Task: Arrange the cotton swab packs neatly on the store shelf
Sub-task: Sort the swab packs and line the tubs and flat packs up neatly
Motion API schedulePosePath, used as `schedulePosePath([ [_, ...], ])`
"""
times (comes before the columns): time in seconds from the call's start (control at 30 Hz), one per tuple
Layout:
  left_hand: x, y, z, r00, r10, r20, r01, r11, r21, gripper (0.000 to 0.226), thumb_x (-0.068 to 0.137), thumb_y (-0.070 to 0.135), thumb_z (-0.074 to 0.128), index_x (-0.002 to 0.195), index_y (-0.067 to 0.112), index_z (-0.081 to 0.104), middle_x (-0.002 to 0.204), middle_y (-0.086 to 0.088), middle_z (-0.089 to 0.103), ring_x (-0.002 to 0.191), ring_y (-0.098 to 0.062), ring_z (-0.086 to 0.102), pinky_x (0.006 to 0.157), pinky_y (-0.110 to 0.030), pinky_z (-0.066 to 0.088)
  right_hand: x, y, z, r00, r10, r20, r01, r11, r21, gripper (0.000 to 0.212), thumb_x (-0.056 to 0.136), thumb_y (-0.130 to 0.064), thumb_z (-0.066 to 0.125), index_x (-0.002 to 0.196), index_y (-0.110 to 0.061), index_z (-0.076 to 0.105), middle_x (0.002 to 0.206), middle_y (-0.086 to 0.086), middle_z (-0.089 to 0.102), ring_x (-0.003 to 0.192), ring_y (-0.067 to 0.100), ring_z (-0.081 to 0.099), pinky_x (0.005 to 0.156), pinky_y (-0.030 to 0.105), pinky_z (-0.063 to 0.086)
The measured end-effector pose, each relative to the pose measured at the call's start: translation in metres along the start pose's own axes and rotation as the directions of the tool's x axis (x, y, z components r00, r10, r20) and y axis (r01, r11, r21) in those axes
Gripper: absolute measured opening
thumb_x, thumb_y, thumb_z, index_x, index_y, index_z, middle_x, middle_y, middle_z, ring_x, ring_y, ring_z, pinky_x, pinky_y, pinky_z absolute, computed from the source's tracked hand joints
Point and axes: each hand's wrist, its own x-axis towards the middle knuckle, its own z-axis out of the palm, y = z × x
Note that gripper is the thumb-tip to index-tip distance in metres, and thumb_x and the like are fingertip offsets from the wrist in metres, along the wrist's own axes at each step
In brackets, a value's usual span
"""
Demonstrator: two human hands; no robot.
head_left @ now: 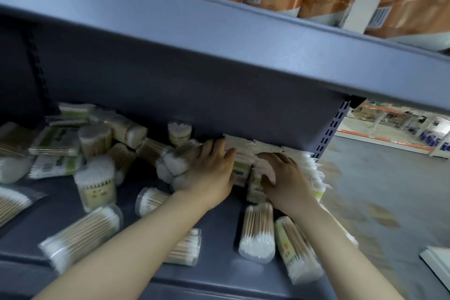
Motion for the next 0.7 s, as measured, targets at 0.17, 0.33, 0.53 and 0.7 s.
schedulePosePath([
  [0.17, -0.023, -0.018, -0.015, 0.974, 0.026, -0.224, -0.049, 0.994, -0.097, 0.03, 0.068, 0.021, 0.051, 0.09, 0.014, 0.071, 0.096, -0.005, 0.066, 0.077, -0.032, 0.064, 0.057, -0.035, 0.051, -0.008, -0.015, 0.0, 0.995, 0.01, -0.098, -0.004, 0.998, 0.059, 0.037, 0.079, -0.005, 0.054, 0.113, -0.016, 0.061, 0.107, 0.007, 0.061, 0.104, 0.026, 0.053, 0.086, 0.031, 0.042],
  [0.33, -0.054, -0.044, -0.038, 0.974, -0.032, -0.223, 0.006, 0.993, -0.116, 0.042, 0.07, 0.027, 0.04, 0.096, 0.018, 0.071, 0.096, -0.005, 0.07, 0.07, -0.031, 0.064, 0.059, -0.035, 0.051, -0.015, -0.045, 0.005, 0.993, -0.037, -0.112, 0.043, 0.998, 0.045, 0.031, 0.078, -0.01, 0.051, 0.107, -0.014, 0.063, 0.094, 0.01, 0.061, 0.09, 0.03, 0.056, 0.07, 0.03, 0.04],
  [0.53, -0.095, -0.079, -0.064, 0.973, -0.176, -0.153, 0.157, 0.979, -0.127, 0.029, 0.085, 0.019, 0.047, 0.106, 0.017, 0.067, 0.104, -0.004, 0.066, 0.094, -0.029, 0.059, 0.071, -0.034, 0.046, -0.02, -0.091, 0.008, 0.992, -0.083, -0.098, 0.093, 0.99, 0.105, 0.028, 0.084, -0.008, 0.052, 0.108, -0.016, 0.062, 0.074, -0.003, 0.05, 0.069, 0.018, 0.05, 0.057, 0.029, 0.032],
  [0.7, -0.125, -0.112, -0.072, 0.966, -0.203, -0.161, 0.187, 0.976, -0.107, 0.03, 0.09, 0.021, 0.049, 0.118, 0.021, 0.06, 0.11, 0.0, 0.062, 0.098, -0.024, 0.058, 0.069, -0.03, 0.039, -0.024, -0.132, 0.022, 0.991, -0.123, -0.053, 0.13, 0.98, 0.15, 0.027, 0.083, -0.01, 0.052, 0.107, -0.017, 0.063, 0.068, -0.006, 0.053, 0.062, 0.012, 0.048, 0.053, 0.027, 0.034],
])
